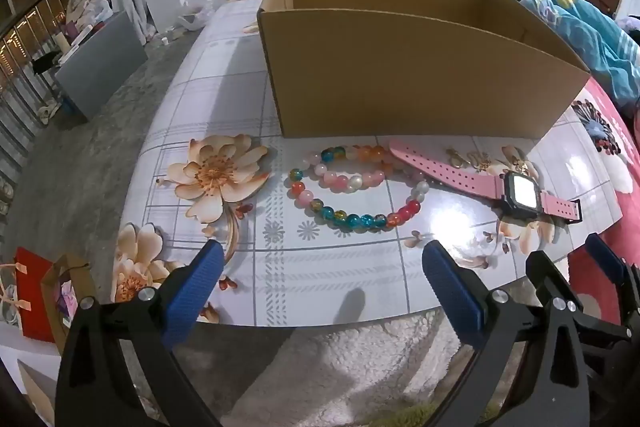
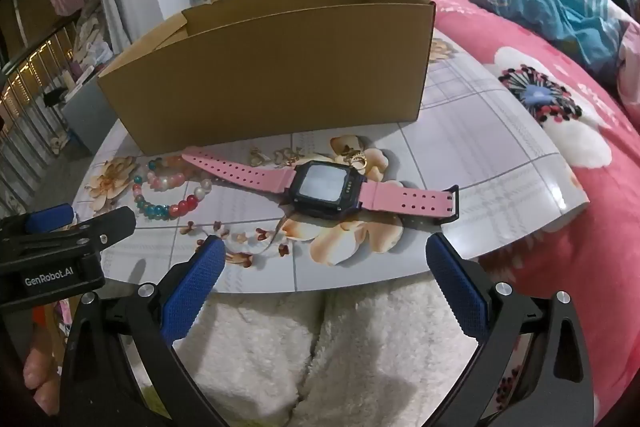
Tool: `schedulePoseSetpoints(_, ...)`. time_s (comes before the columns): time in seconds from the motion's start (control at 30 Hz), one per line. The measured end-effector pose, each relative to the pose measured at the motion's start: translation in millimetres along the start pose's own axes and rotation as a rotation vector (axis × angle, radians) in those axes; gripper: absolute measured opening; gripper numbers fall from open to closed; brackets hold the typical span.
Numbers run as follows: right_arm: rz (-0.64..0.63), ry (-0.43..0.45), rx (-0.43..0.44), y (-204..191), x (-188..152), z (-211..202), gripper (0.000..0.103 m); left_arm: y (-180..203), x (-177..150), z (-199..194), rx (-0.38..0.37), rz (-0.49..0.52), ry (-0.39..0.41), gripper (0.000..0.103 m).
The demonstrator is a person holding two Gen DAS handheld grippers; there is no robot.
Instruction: Organize jewelry
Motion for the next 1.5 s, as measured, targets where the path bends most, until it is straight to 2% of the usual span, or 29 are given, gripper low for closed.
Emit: schedulePoseSetpoints(1.5,0.008,0.002,0.001,1.7,-1.3,-2.5,0.096,0.0,-1.5,-2.8,0.006,0.004,0.007,0.097)
Point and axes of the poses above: each gripper's, at about its wrist camera, not at the fingertips, and z roughly the way its jaws point, y to its right, x to its top, the point moved 6 cm from there along z, roughly the way its jaws point, and after that the axes turned 11 degrees about -z, right-handed, at the moved point
